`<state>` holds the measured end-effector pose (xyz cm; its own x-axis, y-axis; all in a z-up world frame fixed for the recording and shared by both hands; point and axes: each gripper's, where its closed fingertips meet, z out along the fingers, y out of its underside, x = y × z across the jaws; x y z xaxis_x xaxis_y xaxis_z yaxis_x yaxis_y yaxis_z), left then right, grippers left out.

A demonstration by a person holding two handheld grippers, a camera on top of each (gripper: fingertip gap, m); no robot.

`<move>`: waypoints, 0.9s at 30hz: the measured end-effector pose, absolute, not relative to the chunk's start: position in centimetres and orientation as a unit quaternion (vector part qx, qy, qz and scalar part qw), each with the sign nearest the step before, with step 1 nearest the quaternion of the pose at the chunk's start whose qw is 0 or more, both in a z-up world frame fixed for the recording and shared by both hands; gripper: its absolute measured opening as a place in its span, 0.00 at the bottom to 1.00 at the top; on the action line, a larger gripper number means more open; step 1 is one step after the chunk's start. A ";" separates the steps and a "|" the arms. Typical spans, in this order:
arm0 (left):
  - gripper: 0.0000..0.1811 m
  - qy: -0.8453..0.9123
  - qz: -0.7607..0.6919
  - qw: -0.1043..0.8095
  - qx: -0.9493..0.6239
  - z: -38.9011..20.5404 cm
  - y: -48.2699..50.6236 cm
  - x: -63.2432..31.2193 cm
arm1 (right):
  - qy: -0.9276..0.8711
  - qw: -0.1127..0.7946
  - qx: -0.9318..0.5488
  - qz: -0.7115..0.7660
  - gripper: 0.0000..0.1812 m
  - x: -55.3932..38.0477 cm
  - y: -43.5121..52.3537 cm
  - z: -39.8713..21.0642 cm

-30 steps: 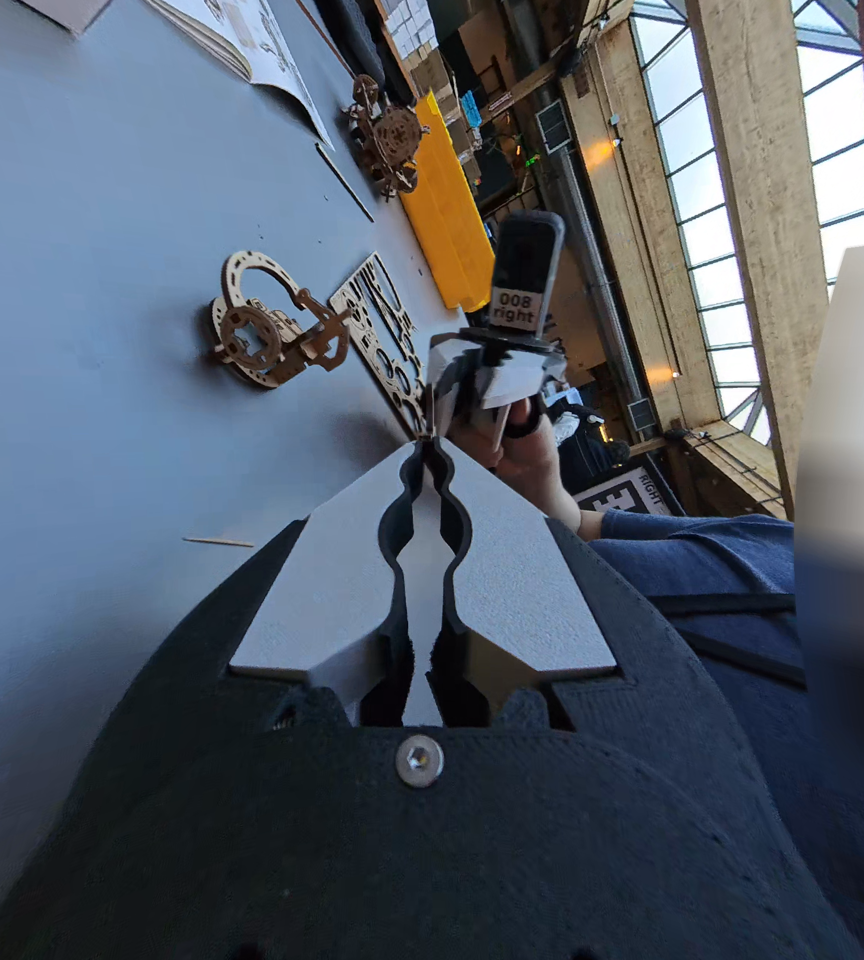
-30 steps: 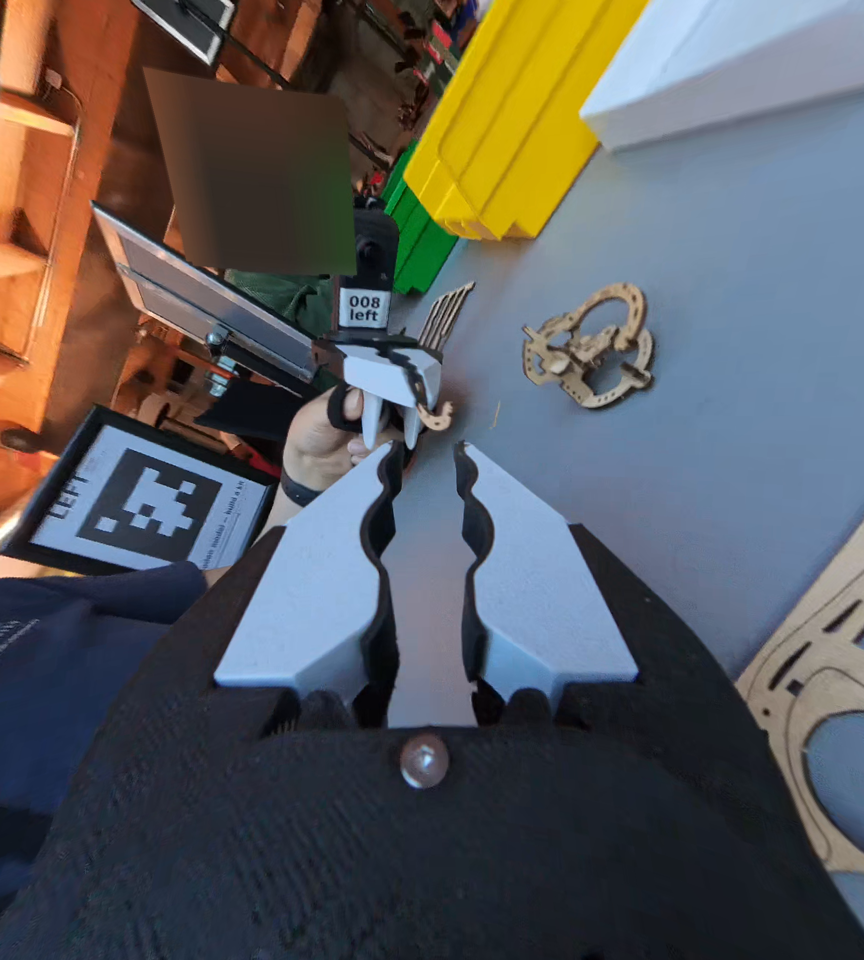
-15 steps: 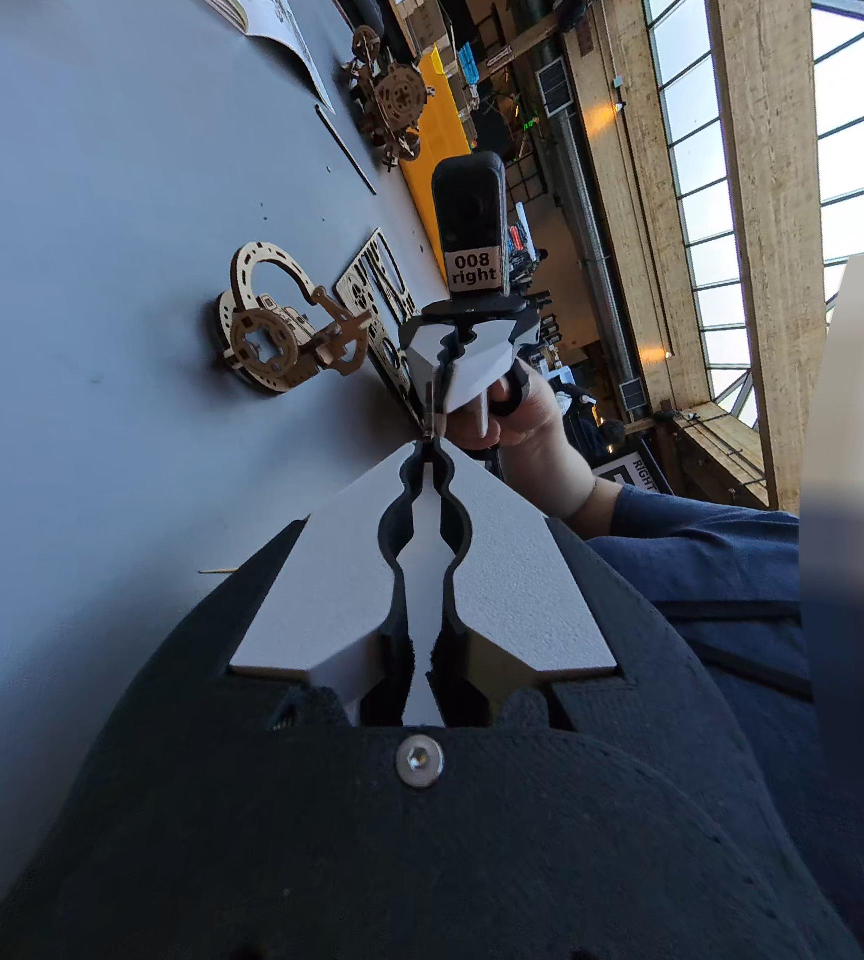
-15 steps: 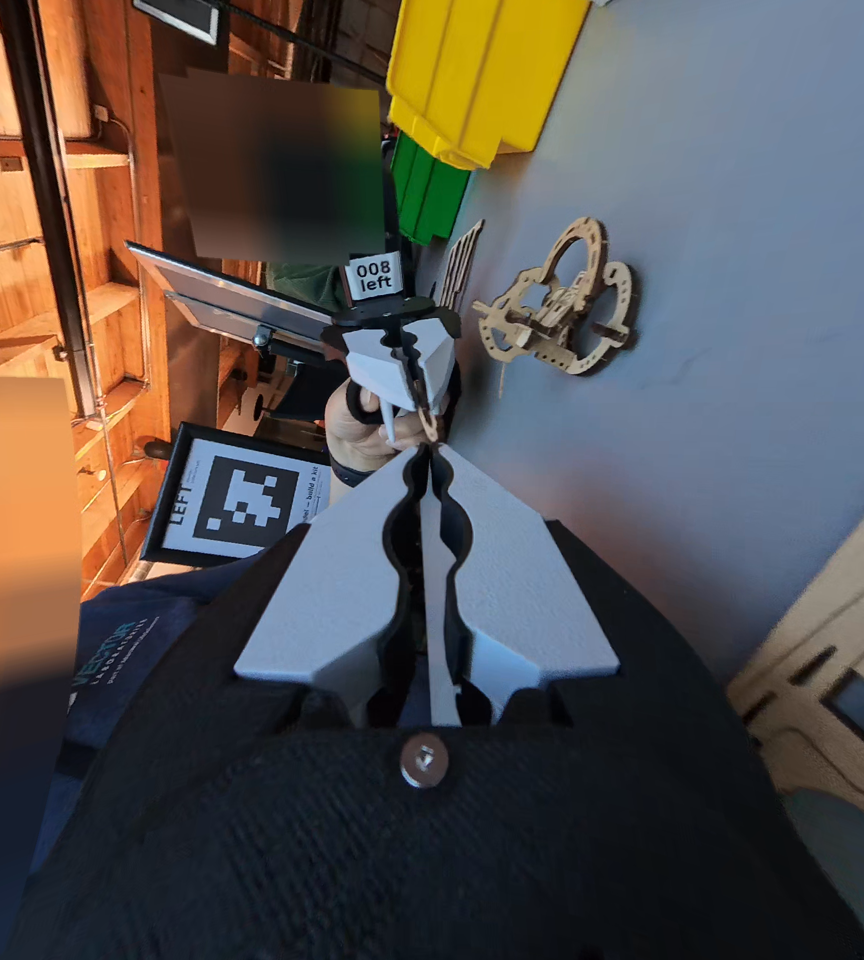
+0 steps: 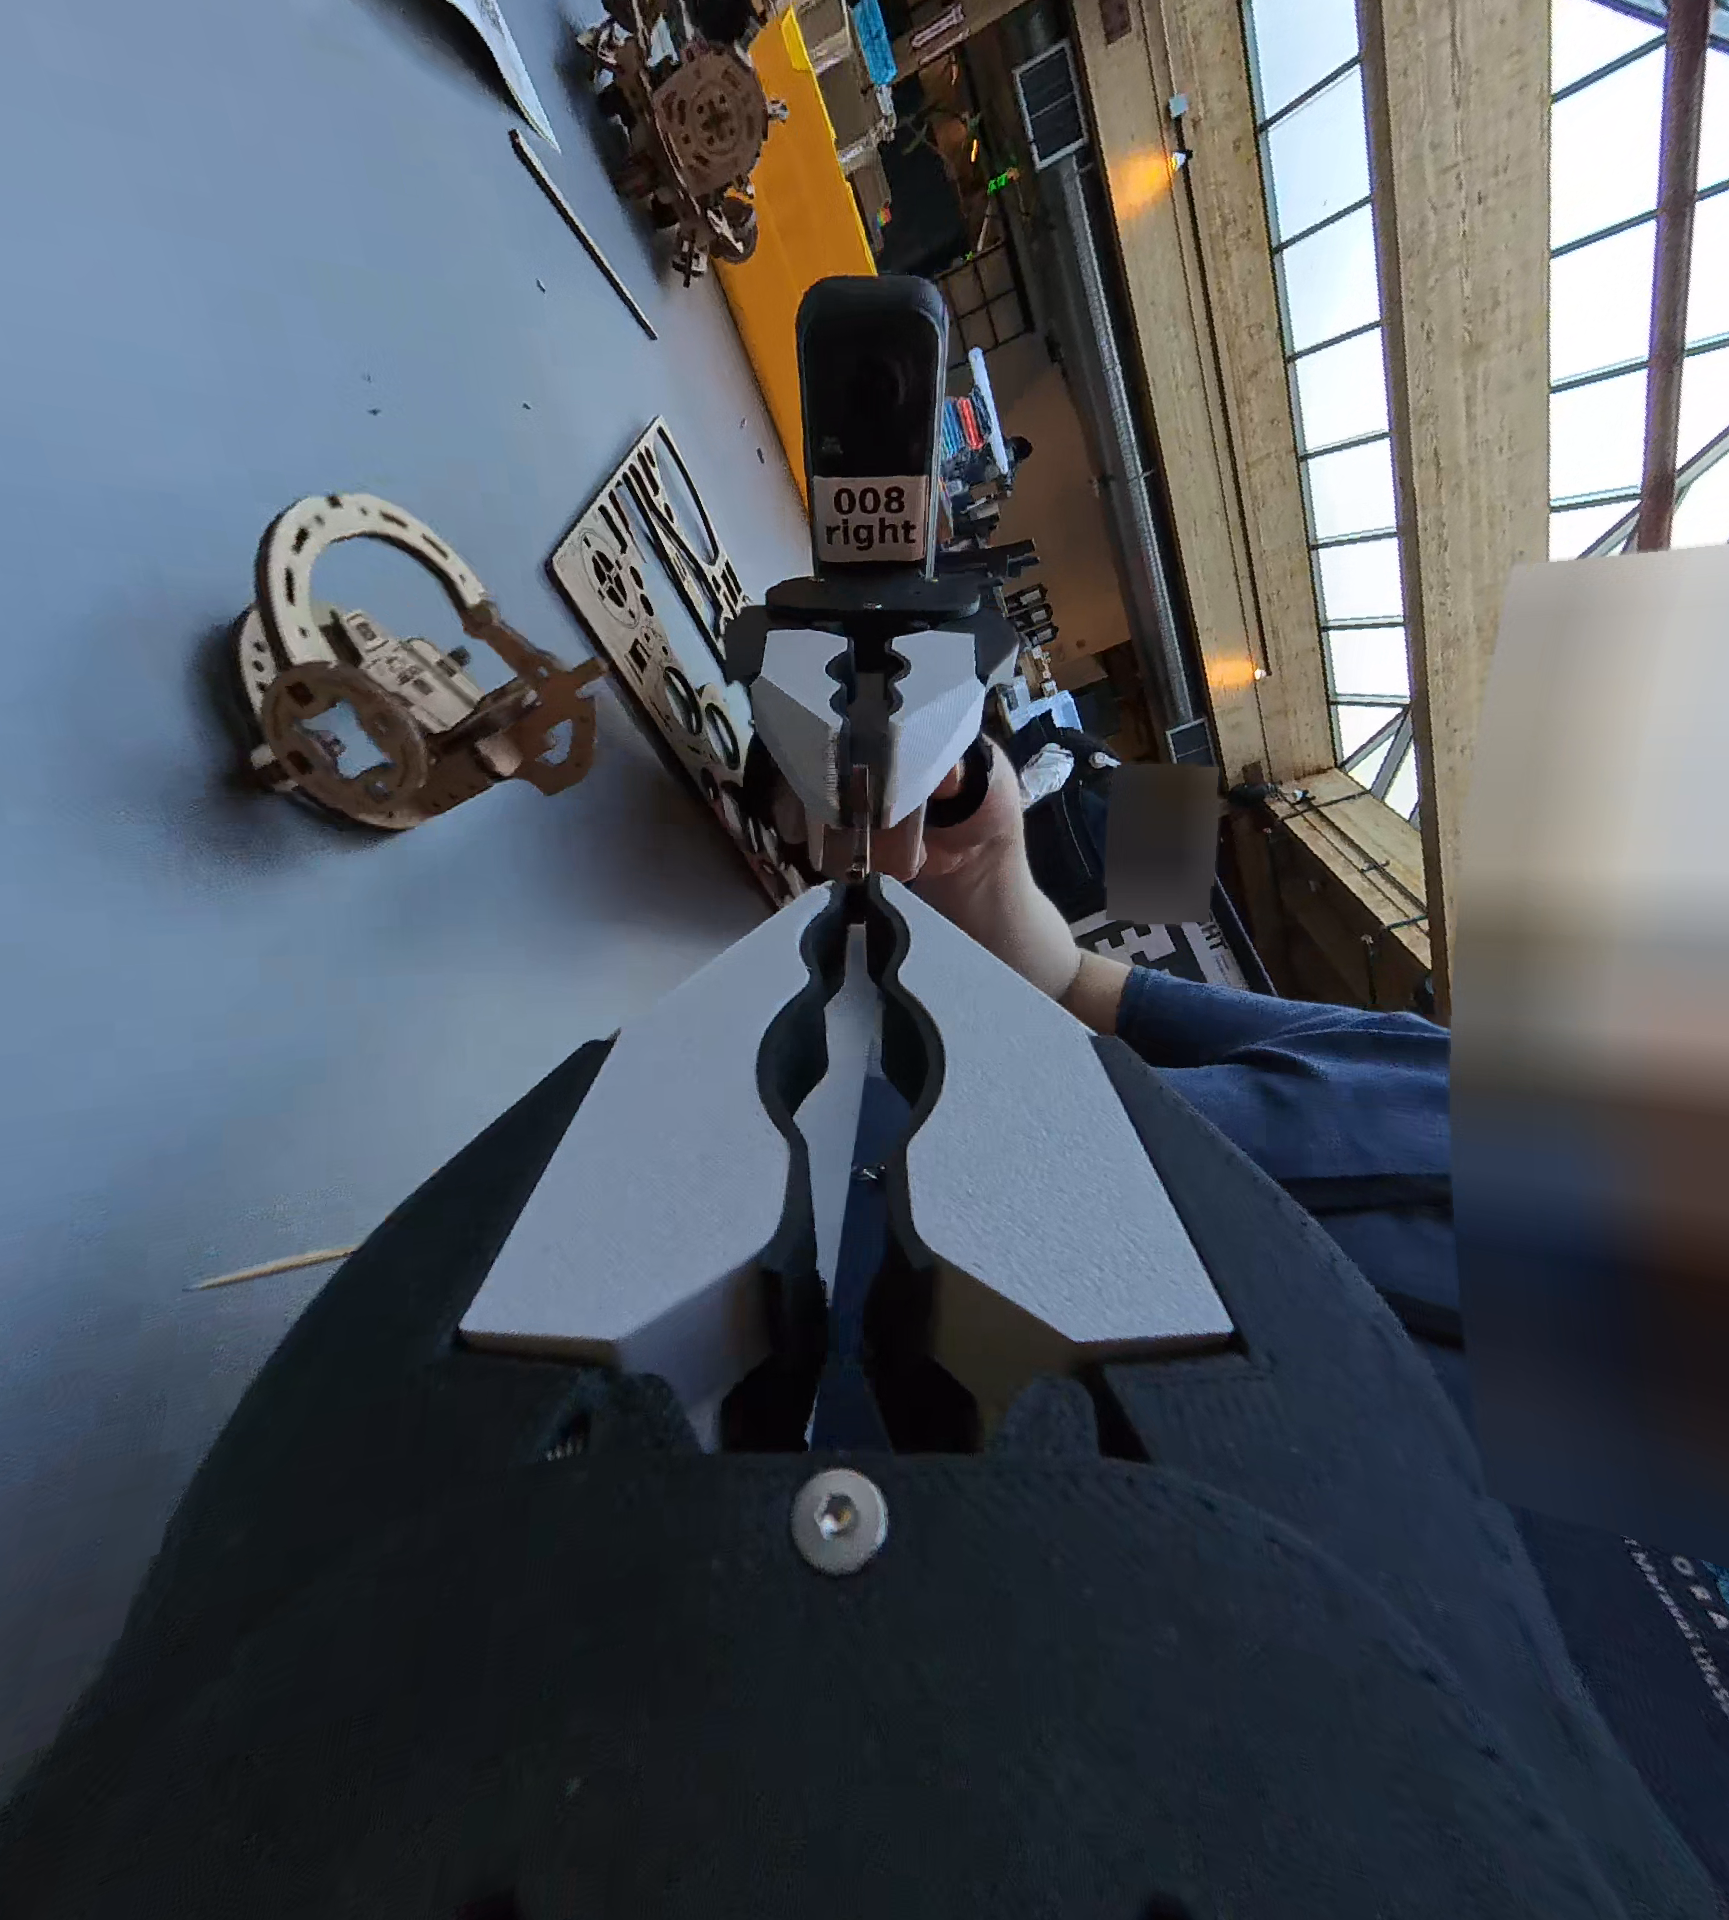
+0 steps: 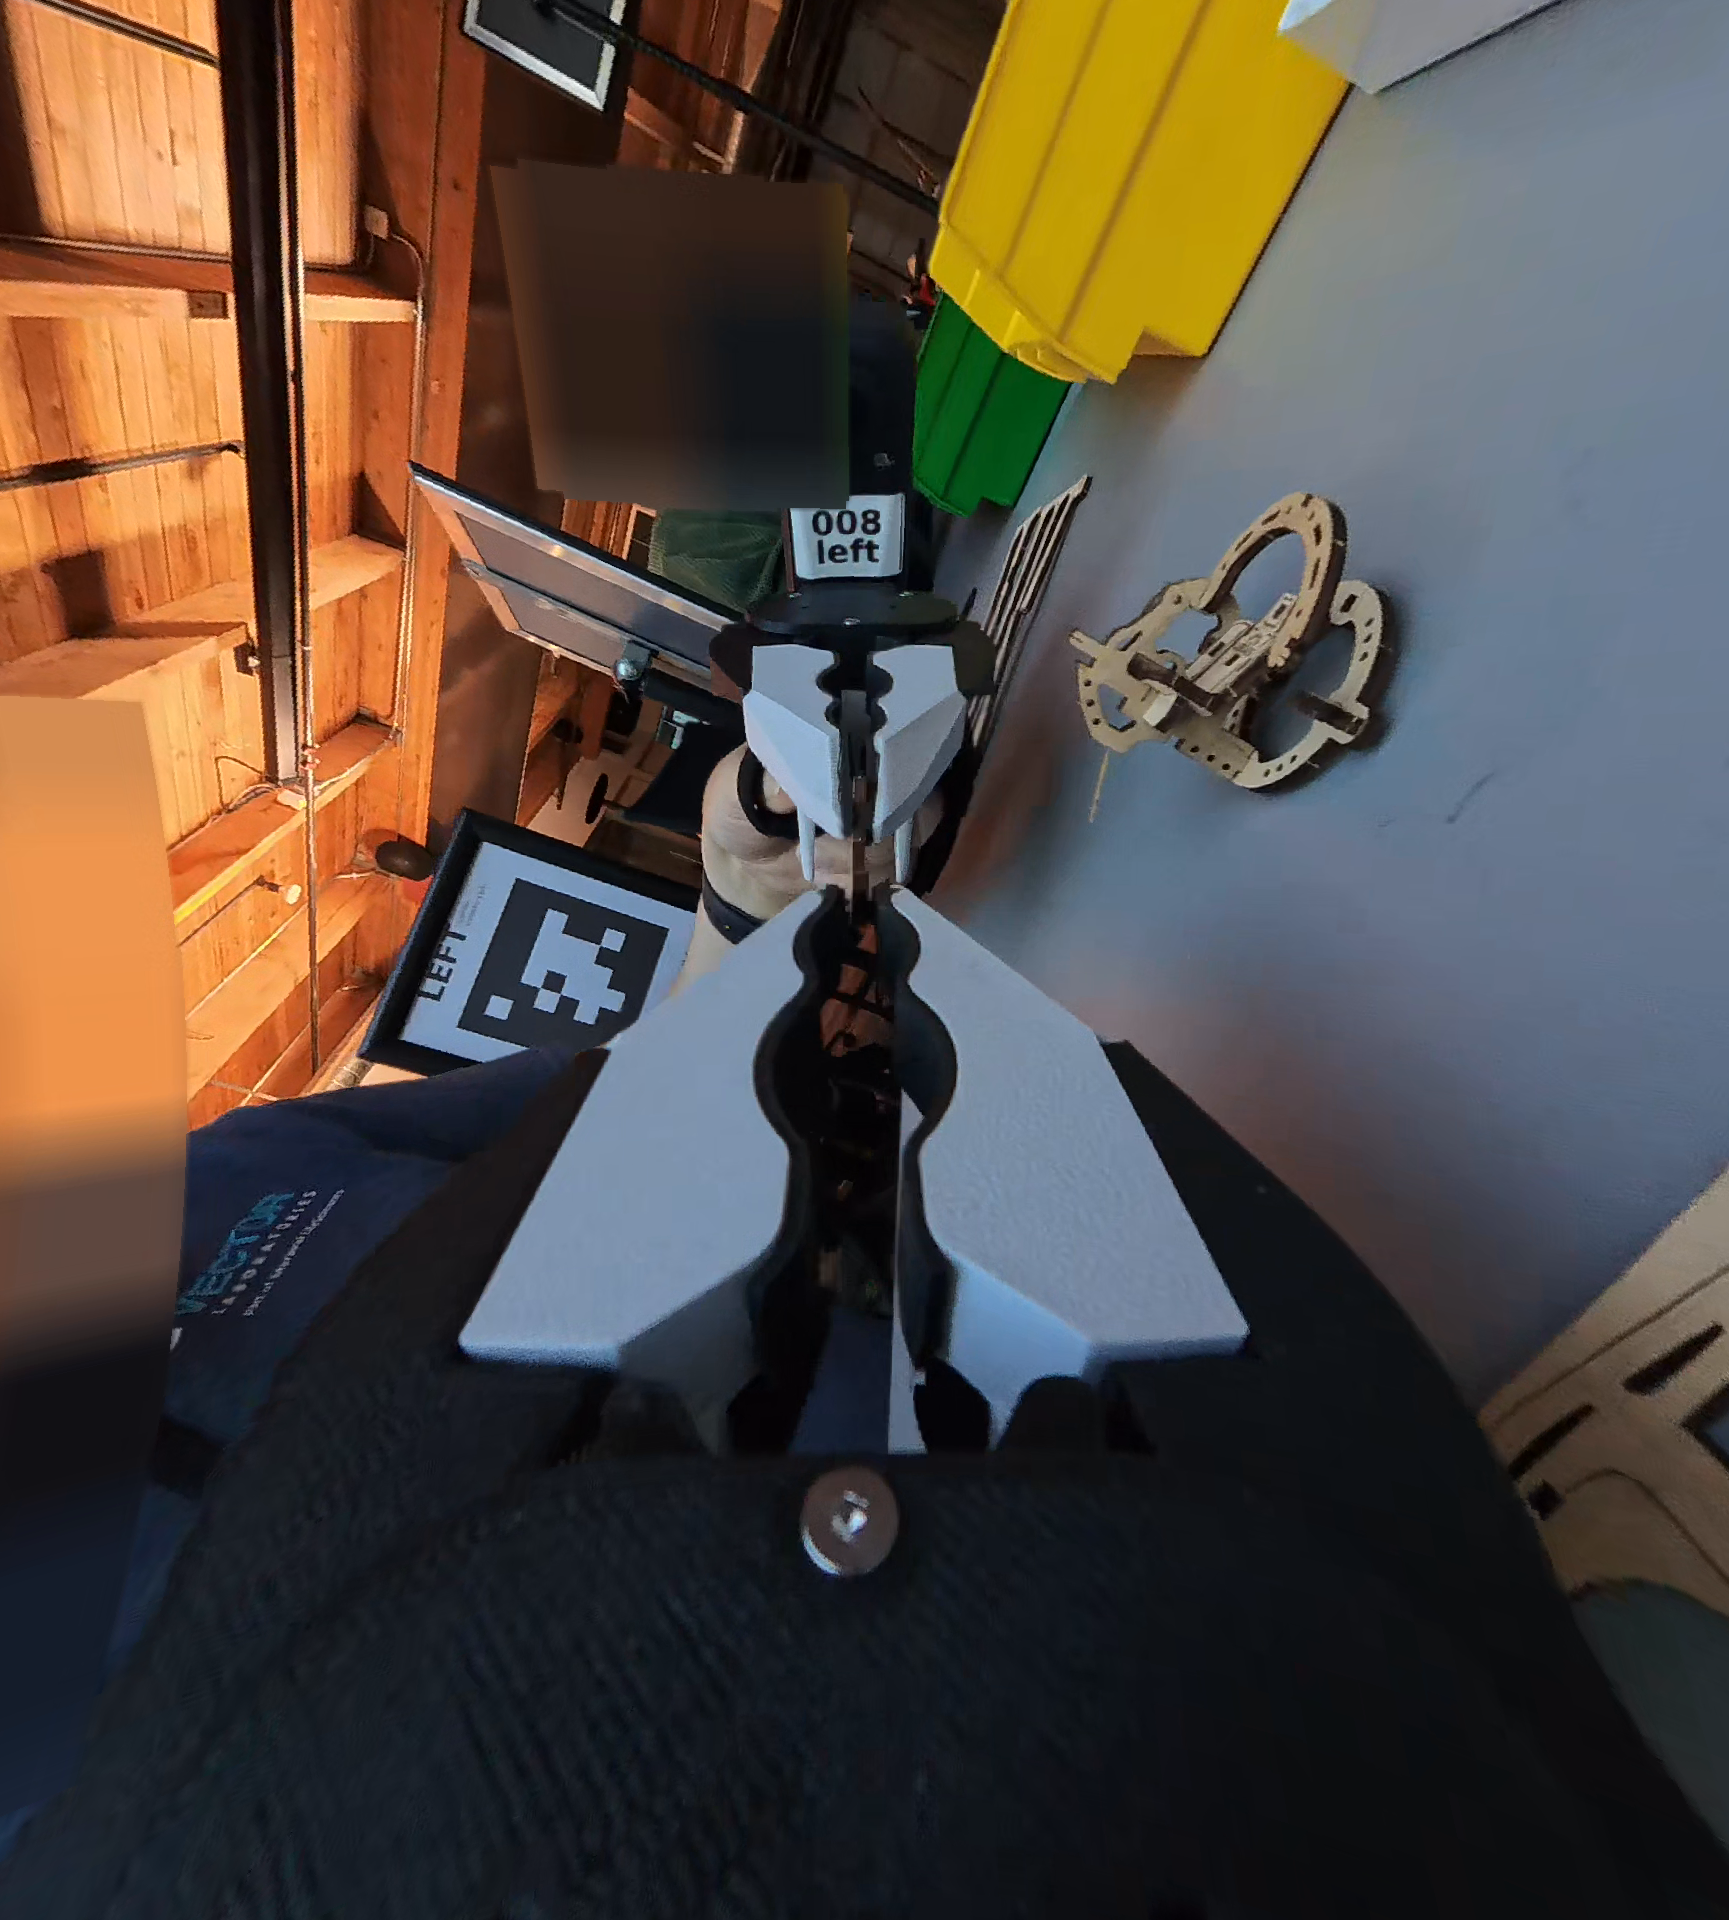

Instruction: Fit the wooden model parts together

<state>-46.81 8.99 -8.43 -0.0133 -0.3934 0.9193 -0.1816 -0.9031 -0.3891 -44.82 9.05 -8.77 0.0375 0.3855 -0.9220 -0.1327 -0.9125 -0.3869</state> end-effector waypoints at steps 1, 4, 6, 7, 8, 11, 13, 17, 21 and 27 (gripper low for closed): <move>0.00 0.211 -0.679 0.078 -0.699 -8.1 9.0 -46.5 | -0.094 0.193 -0.691 0.691 0.00 -44.5 9.0 -8.4; 0.01 0.238 -0.670 0.099 -0.696 -6.5 9.5 -45.2 | -0.102 0.225 -0.678 0.692 0.01 -43.1 9.4 -7.0; 0.15 0.258 -0.655 0.104 -0.702 -4.8 10.6 -44.8 | -0.090 0.249 -0.676 0.688 0.01 -41.6 10.2 -6.0; 0.17 0.269 -0.637 0.118 -0.712 -3.8 11.8 -44.9 | -0.090 0.256 -0.678 0.683 0.01 -40.7 10.5 -5.6; 0.16 0.282 -0.612 0.144 -0.725 -2.4 13.4 -45.0 | -0.088 0.263 -0.681 0.678 0.00 -39.8 10.7 -5.3; 0.11 0.350 -0.494 0.233 -0.761 2.4 18.7 -44.6 | -0.081 0.288 -0.679 0.670 0.01 -37.4 11.3 -4.2; 0.06 0.379 -0.434 0.282 -0.767 6.4 21.6 -43.1 | -0.072 0.300 -0.678 0.667 0.01 -36.1 11.6 -3.7; 0.01 0.363 -0.407 0.318 -0.775 12.5 24.9 -39.6 | -0.058 0.304 -0.680 0.665 0.01 -34.6 11.7 -3.4; 0.02 0.386 -0.374 0.356 -0.765 15.3 25.0 -37.3 | -0.061 0.308 -0.702 0.639 0.01 -33.5 11.5 -3.7; 0.10 0.411 -0.387 0.356 -0.744 13.8 19.8 -37.1 | -0.048 0.288 -0.712 0.639 0.01 -34.5 11.1 -5.1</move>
